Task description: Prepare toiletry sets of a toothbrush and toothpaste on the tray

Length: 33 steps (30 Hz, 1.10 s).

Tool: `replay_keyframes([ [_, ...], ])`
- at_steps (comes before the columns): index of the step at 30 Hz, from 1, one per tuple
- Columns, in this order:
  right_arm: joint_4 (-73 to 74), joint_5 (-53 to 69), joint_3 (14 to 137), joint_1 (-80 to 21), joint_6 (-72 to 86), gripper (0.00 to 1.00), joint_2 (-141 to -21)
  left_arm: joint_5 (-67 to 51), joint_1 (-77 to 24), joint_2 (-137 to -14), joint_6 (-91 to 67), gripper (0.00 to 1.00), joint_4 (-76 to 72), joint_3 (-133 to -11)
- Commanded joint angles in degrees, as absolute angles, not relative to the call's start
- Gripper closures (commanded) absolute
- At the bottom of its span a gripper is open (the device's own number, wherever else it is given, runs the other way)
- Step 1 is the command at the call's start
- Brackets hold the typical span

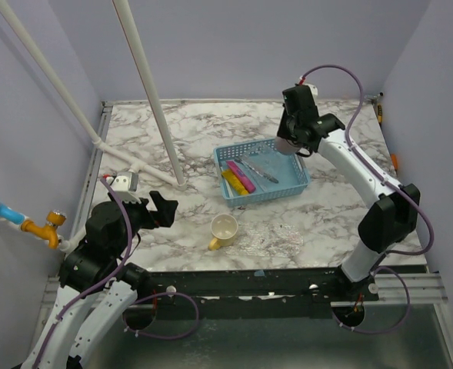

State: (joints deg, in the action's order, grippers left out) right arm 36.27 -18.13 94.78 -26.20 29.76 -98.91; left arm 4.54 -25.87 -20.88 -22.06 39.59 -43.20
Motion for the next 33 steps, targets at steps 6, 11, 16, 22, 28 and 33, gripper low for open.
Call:
replay_keyframes([
  [6,40.96,-23.22,89.30,-30.29,28.62,0.99,-88.72,3.54,-25.48,-20.10,-21.97,0.01,40.04,-43.07],
  [11,43.82,-25.84,85.55,-33.03,29.83,0.99,-85.18,3.34,-25.49,-19.89,-21.97,0.01,39.99,-43.07],
  [16,46.95,-28.39,81.91,-36.36,31.83,0.99,-81.66,3.21,-25.49,-19.74,-21.97,0.01,39.95,-42.99],
  [22,50.32,-29.51,77.54,-39.33,35.00,0.99,-78.08,3.24,-25.49,-19.56,-21.97,0.01,39.92,-43.00],
  [28,52.07,-29.79,71.98,-43.16,39.13,0.99,-74.90,3.43,-25.49,-19.53,-21.97,0.01,39.97,-42.98],
  [33,53.23,-30.78,67.61,-46.34,43.43,0.99,-73.29,3.68,-25.49,-19.68,-21.97,0.01,40.03,-42.98],
])
